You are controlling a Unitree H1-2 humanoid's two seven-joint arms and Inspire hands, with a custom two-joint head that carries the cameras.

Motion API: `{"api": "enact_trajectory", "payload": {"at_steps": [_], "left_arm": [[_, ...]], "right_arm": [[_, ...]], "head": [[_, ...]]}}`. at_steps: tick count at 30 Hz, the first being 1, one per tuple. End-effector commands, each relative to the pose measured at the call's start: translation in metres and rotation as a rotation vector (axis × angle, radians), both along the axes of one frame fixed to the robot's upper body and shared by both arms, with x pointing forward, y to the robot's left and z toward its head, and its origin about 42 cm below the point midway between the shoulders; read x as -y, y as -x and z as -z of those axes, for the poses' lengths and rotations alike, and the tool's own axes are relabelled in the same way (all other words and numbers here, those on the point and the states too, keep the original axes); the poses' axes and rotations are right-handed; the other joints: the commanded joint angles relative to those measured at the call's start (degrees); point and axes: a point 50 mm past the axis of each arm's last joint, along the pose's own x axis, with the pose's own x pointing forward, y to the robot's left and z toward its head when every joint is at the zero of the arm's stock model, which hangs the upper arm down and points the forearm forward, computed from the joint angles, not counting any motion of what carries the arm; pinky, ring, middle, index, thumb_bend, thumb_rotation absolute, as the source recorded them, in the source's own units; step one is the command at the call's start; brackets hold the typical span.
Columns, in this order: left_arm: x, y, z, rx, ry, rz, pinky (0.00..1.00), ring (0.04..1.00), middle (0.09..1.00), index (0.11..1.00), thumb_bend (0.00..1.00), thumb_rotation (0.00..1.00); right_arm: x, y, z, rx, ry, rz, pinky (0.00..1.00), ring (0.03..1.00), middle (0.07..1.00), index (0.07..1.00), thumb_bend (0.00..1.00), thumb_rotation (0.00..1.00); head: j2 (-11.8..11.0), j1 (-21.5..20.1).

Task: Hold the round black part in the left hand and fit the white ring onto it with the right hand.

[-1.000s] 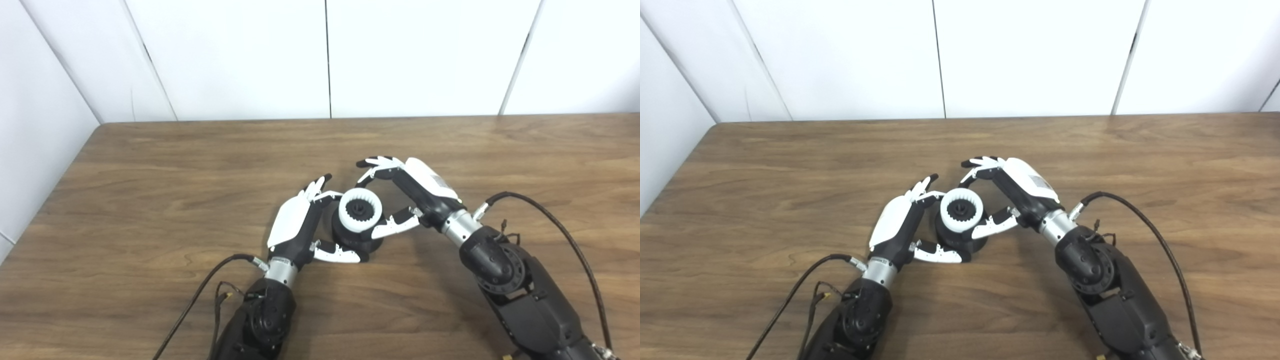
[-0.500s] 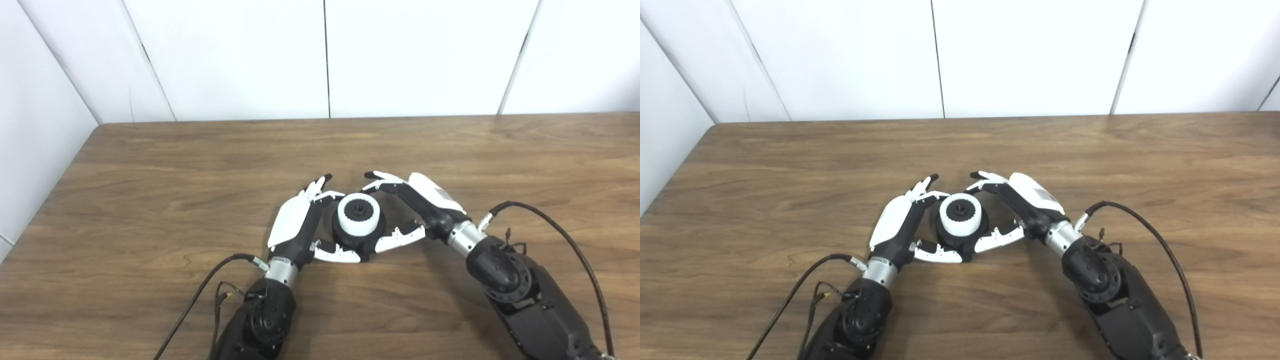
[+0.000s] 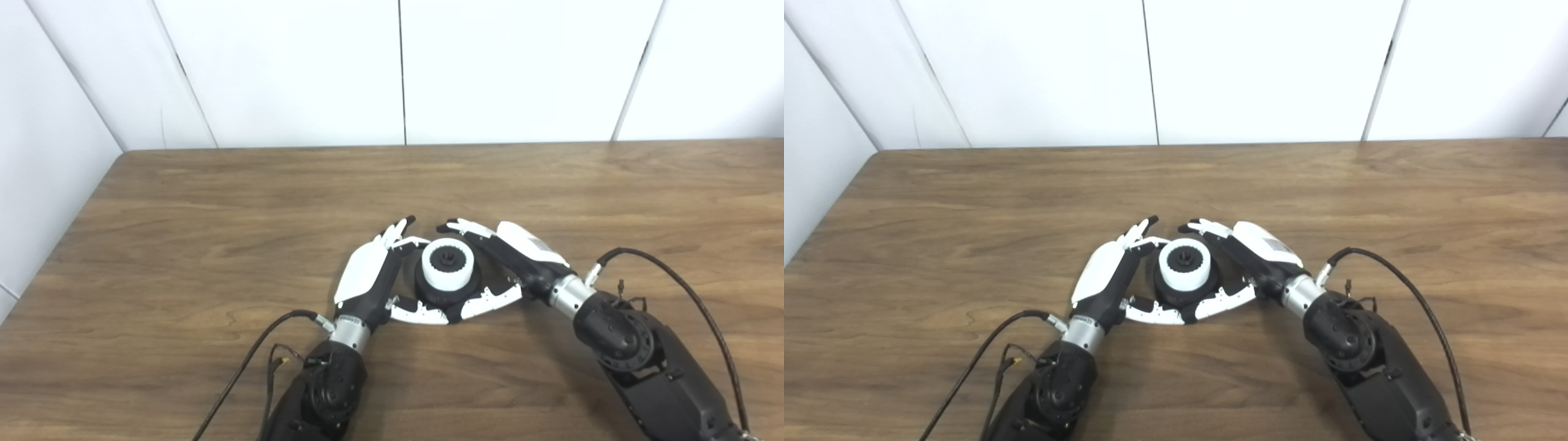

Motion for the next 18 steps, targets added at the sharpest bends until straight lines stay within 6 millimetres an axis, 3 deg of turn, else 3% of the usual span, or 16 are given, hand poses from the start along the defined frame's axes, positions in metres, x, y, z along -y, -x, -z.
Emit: {"api": "enact_trajectory", "payload": {"at_steps": [1,10,18], "left_arm": [[0.005,-0.002,-0.006,0.036,0.012,0.011,1.00,1.000,1.000,0.665,0.96,0.27],[0.004,-0.002,-0.006,0.031,0.011,0.009,1.00,1.000,1.000,0.667,0.96,0.24],[0.002,-0.002,-0.007,0.032,0.005,0.007,1.00,1.000,1.000,0.670,0.96,0.23]], "right_arm": [[0.001,-0.006,-0.013,0.009,-0.004,-0.008,0.94,0.998,0.993,0.955,1.00,0.48],[0.016,0.001,-0.013,0.003,-0.129,0.043,0.87,0.980,0.995,0.967,1.00,0.51],[0.029,0.011,-0.009,0.006,-0.244,0.098,0.87,0.981,0.998,0.965,1.00,0.53]], "head": [[-0.03,-0.02],[-0.23,-0.15],[-0.42,-0.38]]}}
